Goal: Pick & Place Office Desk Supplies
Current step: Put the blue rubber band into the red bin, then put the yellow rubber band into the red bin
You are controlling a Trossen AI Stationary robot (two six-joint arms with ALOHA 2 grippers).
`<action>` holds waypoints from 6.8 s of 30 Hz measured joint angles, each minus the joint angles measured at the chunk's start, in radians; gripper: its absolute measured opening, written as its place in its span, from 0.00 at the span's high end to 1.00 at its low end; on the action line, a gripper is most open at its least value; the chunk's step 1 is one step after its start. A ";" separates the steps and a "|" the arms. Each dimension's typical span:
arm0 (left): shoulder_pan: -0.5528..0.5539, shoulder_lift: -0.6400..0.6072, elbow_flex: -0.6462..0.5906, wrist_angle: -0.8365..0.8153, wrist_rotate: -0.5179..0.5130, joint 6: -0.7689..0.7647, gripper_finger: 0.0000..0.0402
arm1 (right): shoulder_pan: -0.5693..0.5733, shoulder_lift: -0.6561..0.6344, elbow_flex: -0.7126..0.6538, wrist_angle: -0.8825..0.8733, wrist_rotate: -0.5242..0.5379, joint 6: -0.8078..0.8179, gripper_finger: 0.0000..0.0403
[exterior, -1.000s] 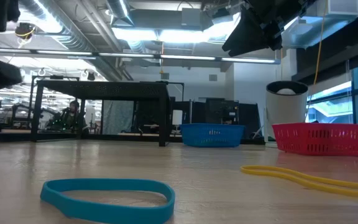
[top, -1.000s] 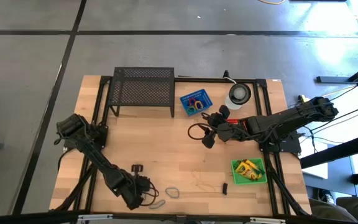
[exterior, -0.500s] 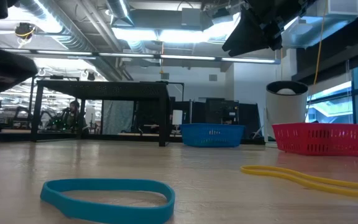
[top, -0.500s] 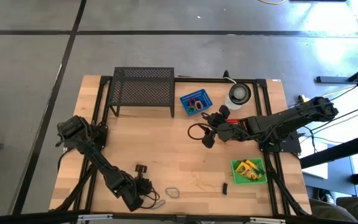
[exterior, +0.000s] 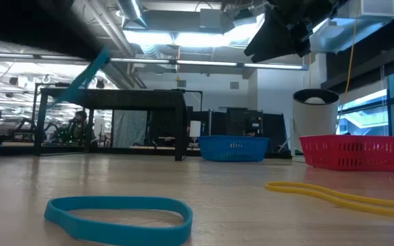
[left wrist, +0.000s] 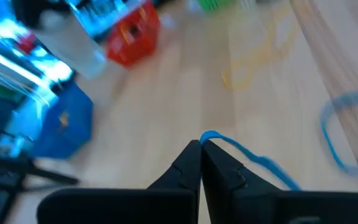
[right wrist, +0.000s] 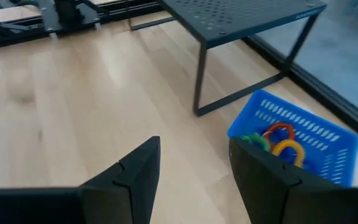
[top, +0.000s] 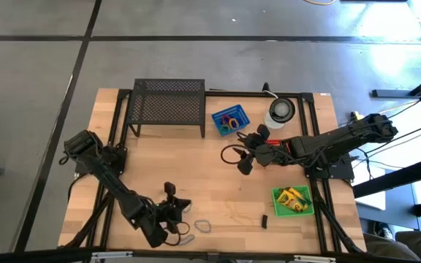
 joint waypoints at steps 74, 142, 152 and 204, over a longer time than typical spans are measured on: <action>0.317 -0.023 0.003 0.844 0.116 0.793 0.89 | 0.133 0.186 0.000 0.446 -0.320 -0.244 0.99; 0.304 -0.023 0.003 0.527 0.179 0.377 0.73 | 0.116 -0.049 -0.203 -0.739 -0.112 0.784 0.99; 0.304 -0.023 0.003 0.527 0.179 0.377 0.74 | 0.116 -0.049 -0.203 -0.717 -0.082 0.785 0.88; 0.229 -0.022 0.003 0.351 0.273 0.285 0.74 | 0.244 0.444 -0.068 0.374 -0.465 -0.349 0.57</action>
